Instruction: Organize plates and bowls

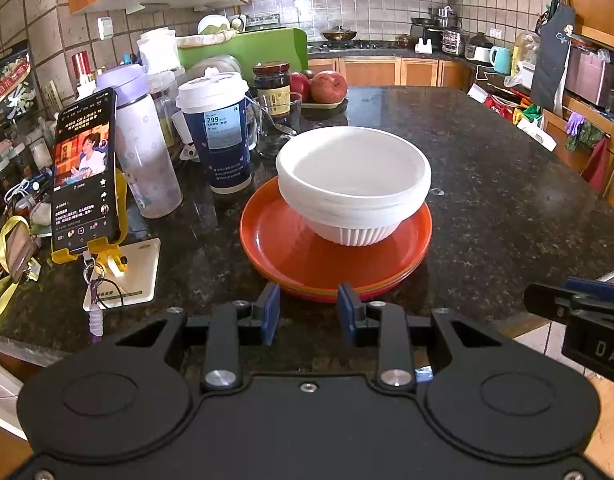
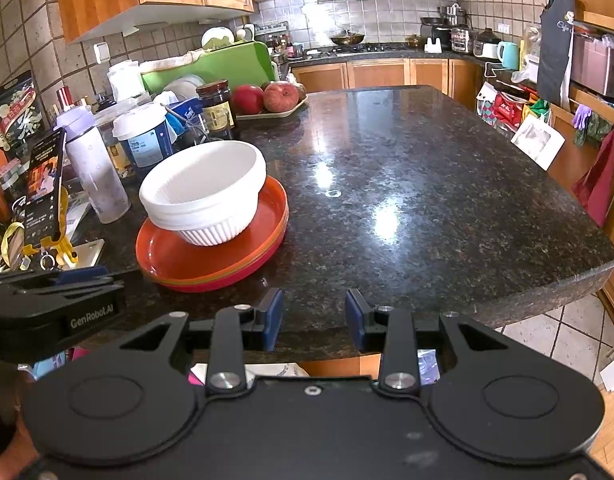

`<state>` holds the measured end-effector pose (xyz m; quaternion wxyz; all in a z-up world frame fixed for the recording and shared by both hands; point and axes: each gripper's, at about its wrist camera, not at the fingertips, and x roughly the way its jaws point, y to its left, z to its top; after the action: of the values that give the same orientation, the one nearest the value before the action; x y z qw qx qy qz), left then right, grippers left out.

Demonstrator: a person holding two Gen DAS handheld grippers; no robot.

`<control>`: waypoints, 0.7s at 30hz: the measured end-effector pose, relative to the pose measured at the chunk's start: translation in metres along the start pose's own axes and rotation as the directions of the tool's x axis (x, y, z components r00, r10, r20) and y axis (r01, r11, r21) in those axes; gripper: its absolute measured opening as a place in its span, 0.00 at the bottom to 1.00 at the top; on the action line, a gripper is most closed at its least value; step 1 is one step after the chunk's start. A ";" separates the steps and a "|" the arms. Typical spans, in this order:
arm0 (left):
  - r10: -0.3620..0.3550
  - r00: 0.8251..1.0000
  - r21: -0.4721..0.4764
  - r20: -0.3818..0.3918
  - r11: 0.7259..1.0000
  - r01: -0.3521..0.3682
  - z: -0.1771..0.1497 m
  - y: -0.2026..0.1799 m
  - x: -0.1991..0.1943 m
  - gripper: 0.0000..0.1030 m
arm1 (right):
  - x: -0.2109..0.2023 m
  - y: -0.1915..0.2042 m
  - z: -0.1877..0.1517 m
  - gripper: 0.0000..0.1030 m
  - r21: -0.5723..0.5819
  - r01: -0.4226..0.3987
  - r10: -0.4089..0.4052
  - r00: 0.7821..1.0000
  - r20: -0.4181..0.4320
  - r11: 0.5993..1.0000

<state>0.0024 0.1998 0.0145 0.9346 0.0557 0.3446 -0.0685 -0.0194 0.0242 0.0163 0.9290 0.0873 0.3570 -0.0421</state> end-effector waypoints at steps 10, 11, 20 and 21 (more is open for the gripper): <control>-0.005 1.000 -0.002 0.001 1.000 0.005 -0.002 0.001 -0.004 0.40 | -0.003 0.001 -0.001 0.36 -0.010 -0.003 0.003 1.000 0.001 1.000; -0.006 1.000 -0.003 0.001 1.000 0.006 -0.002 0.001 -0.004 0.40 | -0.004 0.001 -0.002 0.36 -0.010 -0.003 0.003 1.000 0.001 1.000; -0.010 1.000 0.000 0.005 1.000 0.010 -0.003 -0.003 -0.007 0.40 | -0.005 0.001 -0.002 0.36 -0.011 0.001 -0.001 1.000 0.004 1.000; -0.010 1.000 0.002 0.004 1.000 0.010 -0.003 -0.004 -0.006 0.40 | -0.005 0.000 -0.002 0.36 -0.011 0.002 -0.002 1.000 0.005 1.000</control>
<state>-0.0042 0.1971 0.0162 0.9348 0.0547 0.3430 -0.0737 -0.0247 0.0247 0.0181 0.9303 0.0818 0.3552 -0.0412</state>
